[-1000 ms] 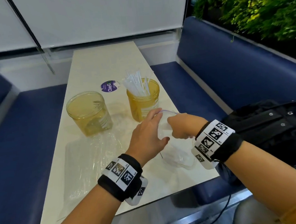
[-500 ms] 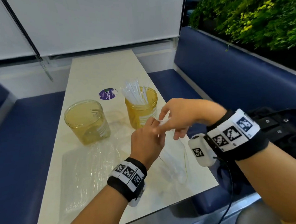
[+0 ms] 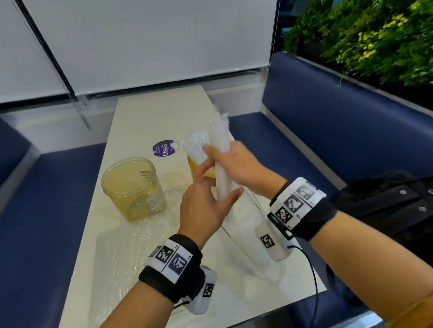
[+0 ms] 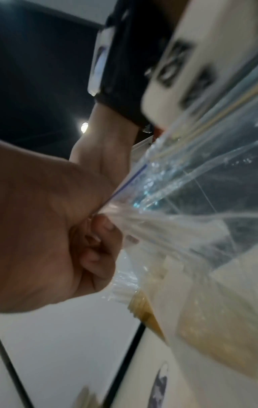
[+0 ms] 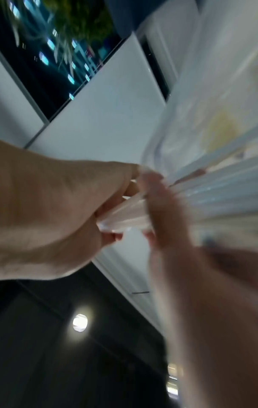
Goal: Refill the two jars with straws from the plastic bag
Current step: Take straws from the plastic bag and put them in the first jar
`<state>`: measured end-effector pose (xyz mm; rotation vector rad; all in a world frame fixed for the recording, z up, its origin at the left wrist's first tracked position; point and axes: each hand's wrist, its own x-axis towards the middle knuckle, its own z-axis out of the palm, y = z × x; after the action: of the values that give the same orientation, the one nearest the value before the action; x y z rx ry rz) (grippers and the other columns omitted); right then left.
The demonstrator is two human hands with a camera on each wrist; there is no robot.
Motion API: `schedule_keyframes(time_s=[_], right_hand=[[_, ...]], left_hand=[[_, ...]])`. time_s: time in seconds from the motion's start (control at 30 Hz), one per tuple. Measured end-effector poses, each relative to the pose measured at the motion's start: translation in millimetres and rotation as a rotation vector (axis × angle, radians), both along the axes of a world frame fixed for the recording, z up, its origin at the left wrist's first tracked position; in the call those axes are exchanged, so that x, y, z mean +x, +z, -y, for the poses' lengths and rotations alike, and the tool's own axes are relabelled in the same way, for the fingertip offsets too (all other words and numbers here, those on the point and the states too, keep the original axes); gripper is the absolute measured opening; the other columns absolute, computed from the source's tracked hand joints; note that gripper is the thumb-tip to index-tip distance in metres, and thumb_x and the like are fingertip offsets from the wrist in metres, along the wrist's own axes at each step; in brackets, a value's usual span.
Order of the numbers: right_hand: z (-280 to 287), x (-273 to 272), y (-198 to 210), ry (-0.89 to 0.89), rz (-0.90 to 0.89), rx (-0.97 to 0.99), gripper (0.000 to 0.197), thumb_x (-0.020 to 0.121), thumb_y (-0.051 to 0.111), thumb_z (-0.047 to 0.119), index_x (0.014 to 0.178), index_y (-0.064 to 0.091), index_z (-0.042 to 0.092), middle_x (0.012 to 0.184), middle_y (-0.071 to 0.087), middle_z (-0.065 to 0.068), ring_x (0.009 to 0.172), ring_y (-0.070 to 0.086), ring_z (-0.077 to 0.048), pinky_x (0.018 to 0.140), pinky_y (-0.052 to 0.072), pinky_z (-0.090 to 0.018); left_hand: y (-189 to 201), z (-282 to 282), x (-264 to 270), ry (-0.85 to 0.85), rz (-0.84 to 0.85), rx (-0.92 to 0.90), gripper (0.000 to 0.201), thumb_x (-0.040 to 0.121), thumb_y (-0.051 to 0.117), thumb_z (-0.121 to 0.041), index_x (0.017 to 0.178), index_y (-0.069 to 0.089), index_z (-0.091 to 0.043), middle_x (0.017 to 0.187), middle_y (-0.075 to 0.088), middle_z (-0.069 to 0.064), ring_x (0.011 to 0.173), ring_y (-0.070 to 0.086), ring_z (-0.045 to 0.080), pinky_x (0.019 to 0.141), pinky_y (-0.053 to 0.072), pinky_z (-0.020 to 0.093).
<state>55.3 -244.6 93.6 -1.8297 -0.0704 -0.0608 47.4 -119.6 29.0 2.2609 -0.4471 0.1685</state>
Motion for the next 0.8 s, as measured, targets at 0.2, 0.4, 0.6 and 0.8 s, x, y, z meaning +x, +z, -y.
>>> schedule_keyframes(time_s=[0.2, 0.4, 0.6, 0.8], right_hand=[[23, 44, 78, -0.053, 0.172, 0.538, 0.039, 0.103, 0.053, 0.034, 0.071, 0.046, 0.014, 0.051, 0.037, 0.002, 0.042, 0.039, -0.013, 0.053, 0.045, -0.031], [33, 101, 91, -0.179, 0.373, 0.420, 0.035, 0.101, 0.056, 0.036, 0.075, 0.045, 0.016, 0.052, 0.040, 0.003, 0.043, 0.040, -0.011, 0.050, 0.042, -0.029], [27, 139, 21, -0.176, 0.352, 0.196, 0.023, 0.102, 0.055, 0.037, 0.091, 0.055, 0.016, 0.062, 0.047, 0.000, 0.055, 0.045, -0.012, 0.058, 0.044, -0.026], [24, 153, -48, -0.187, 0.123, -0.063, 0.031, 0.100, 0.055, 0.040, 0.087, 0.059, 0.012, 0.075, 0.061, -0.001, 0.068, 0.058, -0.013, 0.071, 0.048, -0.031]], left_hand=[[-7, -27, -6, -0.013, -0.080, 0.017, 0.068, 0.066, 0.088, -0.051, 0.124, 0.065, -0.021, 0.124, 0.062, -0.010, 0.111, 0.060, 0.012, 0.096, 0.049, 0.030], [1, -47, -8, 0.025, -0.141, -0.109, 0.059, 0.072, 0.080, -0.018, 0.128, 0.063, -0.020, 0.127, 0.061, -0.008, 0.068, 0.059, 0.021, 0.076, 0.057, 0.039], [14, -56, -10, 0.091, -0.220, -0.258, 0.055, 0.081, 0.067, 0.003, 0.129, 0.061, -0.023, 0.107, 0.066, 0.000, 0.051, 0.063, 0.024, 0.048, 0.056, 0.033], [26, -52, -6, 0.080, -0.182, -0.283, 0.054, 0.082, 0.065, 0.007, 0.130, 0.060, -0.020, 0.129, 0.052, -0.009, 0.059, 0.063, 0.027, 0.046, 0.056, 0.028]])
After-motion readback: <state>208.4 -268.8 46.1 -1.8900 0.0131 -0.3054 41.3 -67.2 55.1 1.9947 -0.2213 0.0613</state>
